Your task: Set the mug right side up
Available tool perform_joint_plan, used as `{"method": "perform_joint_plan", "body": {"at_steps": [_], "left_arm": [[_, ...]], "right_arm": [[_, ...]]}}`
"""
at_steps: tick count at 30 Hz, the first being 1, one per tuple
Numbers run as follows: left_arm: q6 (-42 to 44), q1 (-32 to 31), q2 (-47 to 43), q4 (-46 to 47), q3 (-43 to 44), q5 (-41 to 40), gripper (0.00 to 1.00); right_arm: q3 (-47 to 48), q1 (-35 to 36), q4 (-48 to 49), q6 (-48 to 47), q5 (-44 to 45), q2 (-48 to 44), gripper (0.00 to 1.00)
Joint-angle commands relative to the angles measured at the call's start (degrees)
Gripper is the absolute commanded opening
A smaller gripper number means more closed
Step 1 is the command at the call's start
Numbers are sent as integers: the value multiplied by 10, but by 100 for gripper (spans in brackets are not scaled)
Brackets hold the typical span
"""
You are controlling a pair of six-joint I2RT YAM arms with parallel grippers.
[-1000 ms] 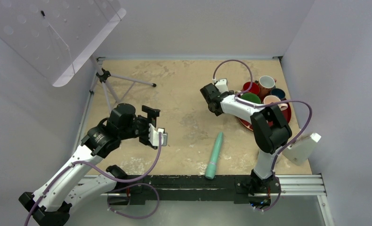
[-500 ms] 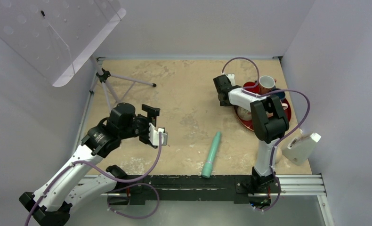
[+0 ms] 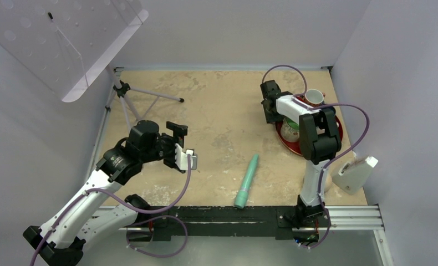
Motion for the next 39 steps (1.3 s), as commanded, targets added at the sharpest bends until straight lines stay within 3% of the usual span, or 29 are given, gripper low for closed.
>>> {"method": "perform_joint_plan", "body": {"at_steps": [1, 16, 20, 22, 29, 34, 39], "left_arm": [[8, 3, 1, 18, 4, -2, 100], [12, 7, 5, 27, 9, -9, 100], [12, 7, 6, 27, 10, -8, 100], [10, 7, 6, 26, 10, -5, 100], [1, 7, 3, 25, 6, 9, 100], [-16, 7, 7, 18, 21, 17, 100], [-54, 7, 11, 7, 41, 34, 100]], "right_arm": [[12, 61, 7, 39, -173, 10, 29], [217, 205, -13, 102, -157, 108, 26], [269, 224, -32, 101, -148, 116, 29], [288, 232, -43, 98, -138, 112, 36], [344, 259, -68, 101, -92, 63, 57], [359, 279, -72, 112, -49, -3, 59], [279, 270, -88, 188, 55, -124, 59]]}}
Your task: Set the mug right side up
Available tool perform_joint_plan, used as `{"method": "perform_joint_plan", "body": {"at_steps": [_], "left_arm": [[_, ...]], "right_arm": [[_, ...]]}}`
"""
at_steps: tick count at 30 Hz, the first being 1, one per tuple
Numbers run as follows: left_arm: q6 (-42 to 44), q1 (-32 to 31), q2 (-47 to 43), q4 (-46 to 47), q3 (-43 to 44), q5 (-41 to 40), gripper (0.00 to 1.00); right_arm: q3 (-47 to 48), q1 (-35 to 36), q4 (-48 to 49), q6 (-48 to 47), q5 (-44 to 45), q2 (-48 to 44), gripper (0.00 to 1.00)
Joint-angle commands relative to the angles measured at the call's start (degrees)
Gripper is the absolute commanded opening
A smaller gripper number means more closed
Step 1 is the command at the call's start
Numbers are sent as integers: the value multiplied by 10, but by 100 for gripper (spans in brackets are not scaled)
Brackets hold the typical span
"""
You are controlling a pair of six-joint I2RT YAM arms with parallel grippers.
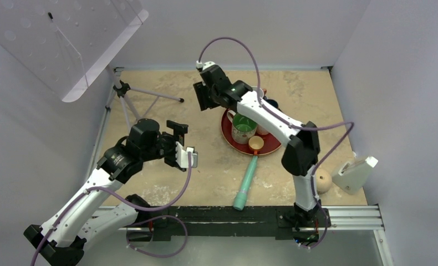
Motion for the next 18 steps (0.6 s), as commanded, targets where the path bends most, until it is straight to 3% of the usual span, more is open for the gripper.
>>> {"method": "perform_joint_plan", "body": {"at_steps": [1, 5, 8, 12, 18], "left_arm": [[-56, 2, 1, 1, 37, 31, 100], [-88, 3, 0, 2, 38, 43, 100], [-116, 2, -3, 7, 33, 48, 100], [-131, 2, -18, 8, 18, 53, 100], [-136, 3, -48, 9, -6, 53, 100]], "right_arm": [[-60, -20, -27, 99, 123, -140, 59], [-189, -110, -95, 227, 128, -242, 61], [-306, -200, -109, 256, 92, -303, 61], [-434, -312, -124, 333, 93, -400, 79], [-571, -512, -169, 440, 127, -550, 79]]}}
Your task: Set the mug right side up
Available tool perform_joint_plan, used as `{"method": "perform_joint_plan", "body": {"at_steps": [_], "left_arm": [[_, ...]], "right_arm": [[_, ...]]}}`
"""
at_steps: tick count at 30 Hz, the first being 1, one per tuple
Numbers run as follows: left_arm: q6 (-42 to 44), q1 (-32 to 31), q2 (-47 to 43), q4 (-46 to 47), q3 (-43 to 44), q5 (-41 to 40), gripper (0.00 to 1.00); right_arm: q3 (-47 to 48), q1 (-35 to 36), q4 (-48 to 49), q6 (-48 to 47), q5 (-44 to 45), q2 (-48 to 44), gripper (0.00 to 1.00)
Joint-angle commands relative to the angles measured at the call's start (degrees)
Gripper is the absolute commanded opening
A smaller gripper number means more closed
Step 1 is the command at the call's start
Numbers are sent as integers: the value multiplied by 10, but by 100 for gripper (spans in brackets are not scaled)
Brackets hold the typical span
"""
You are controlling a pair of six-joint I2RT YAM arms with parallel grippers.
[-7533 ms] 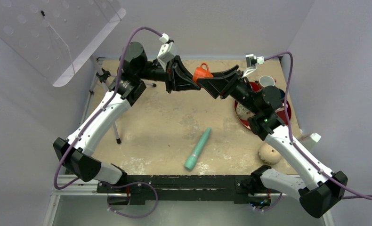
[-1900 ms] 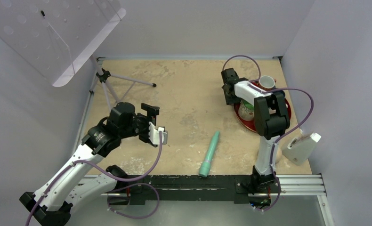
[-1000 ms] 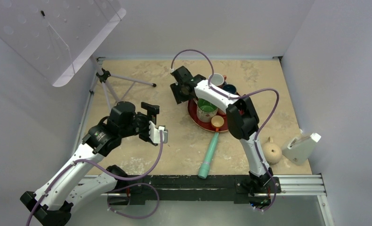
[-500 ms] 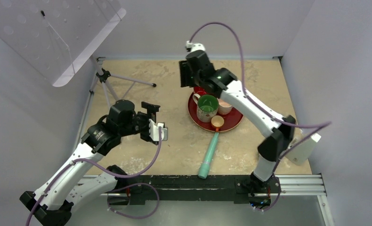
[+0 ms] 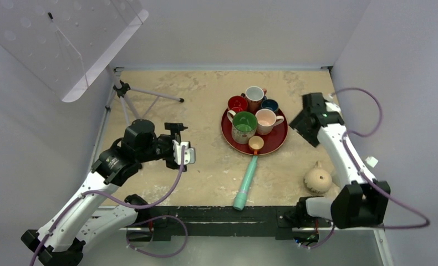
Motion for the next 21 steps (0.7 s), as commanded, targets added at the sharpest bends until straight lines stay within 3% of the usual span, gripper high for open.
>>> {"method": "perform_joint_plan", "body": {"at_steps": [1, 7, 11, 15, 21], "left_arm": [[-19, 2, -24, 10, -17, 14, 100], [-7, 1, -47, 23, -35, 8, 100], [-6, 0, -57, 32, -41, 3, 100], [-2, 0, -65, 39, -47, -2, 100], [11, -1, -65, 54, -51, -16, 100]], "right_arm": [[-41, -99, -61, 128, 61, -106, 79], [-85, -171, -94, 191, 77, -102, 78], [-121, -177, -91, 215, 57, -73, 71], [-116, -178, -89, 211, 52, -65, 73], [-134, -176, -54, 201, -43, -86, 70]]}}
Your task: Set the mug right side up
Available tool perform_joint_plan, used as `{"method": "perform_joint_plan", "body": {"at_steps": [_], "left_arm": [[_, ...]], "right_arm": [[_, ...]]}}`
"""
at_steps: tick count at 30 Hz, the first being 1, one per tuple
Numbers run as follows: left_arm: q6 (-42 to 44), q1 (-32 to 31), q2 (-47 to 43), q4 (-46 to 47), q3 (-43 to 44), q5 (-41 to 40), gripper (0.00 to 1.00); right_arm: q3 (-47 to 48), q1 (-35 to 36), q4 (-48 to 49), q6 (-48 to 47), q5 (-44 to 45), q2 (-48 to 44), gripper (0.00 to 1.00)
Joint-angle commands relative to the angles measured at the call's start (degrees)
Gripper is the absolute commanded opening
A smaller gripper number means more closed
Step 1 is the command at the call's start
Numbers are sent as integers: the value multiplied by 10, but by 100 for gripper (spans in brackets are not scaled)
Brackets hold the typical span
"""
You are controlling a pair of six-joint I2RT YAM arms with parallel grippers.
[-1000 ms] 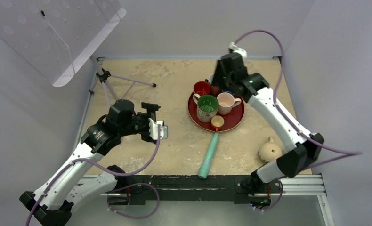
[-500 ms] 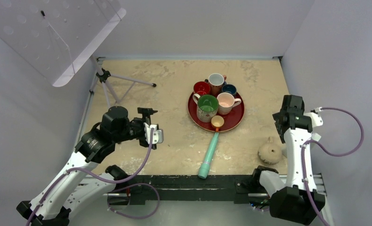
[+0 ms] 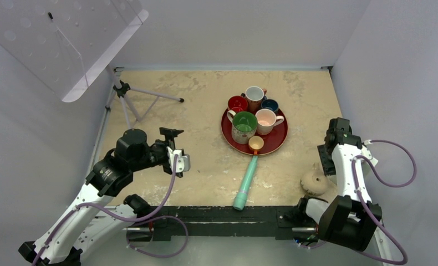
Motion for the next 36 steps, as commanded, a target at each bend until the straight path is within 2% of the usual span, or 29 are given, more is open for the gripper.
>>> {"method": "perform_joint_plan", "body": {"at_steps": [1, 6, 8, 12, 14, 16, 18, 21, 23, 25, 29, 31, 33, 36], "left_arm": [[15, -1, -3, 35, -4, -13, 100], [19, 0, 2, 42, -4, -14, 100], [19, -1, 4, 43, -3, -13, 100], [22, 0, 4, 39, -1, -18, 100], [24, 0, 2, 36, -2, -20, 100], [22, 1, 0, 36, -4, -20, 100], [22, 0, -4, 37, -7, -20, 100], [27, 0, -7, 36, -10, -22, 100], [29, 1, -8, 36, -9, -25, 100], [33, 1, -7, 35, -7, -27, 100], [35, 1, -10, 39, -6, -32, 100], [36, 0, -8, 40, -6, -33, 100], [39, 1, -6, 40, -6, -33, 100], [40, 1, -4, 41, -4, -34, 100]], "right_arm": [[-14, 3, 26, 18, -82, -28, 69], [5, 58, 35, 48, -109, -31, 68], [23, 101, 34, 65, -114, -19, 68], [87, 129, -19, 49, -62, 11, 69], [106, 122, -56, 49, -17, -2, 72], [101, 72, -75, 32, 4, -27, 73], [73, 6, -67, -5, 7, -55, 73], [20, -48, -60, -26, 3, -64, 73], [3, -53, -55, -25, -6, -52, 64], [7, -52, -59, -16, -4, -38, 70], [11, -52, -62, -28, -8, -10, 71], [17, -51, -60, -30, -14, 2, 75], [11, -49, -36, -33, -66, 2, 74], [0, 8, -12, 14, -141, 3, 73]]}}
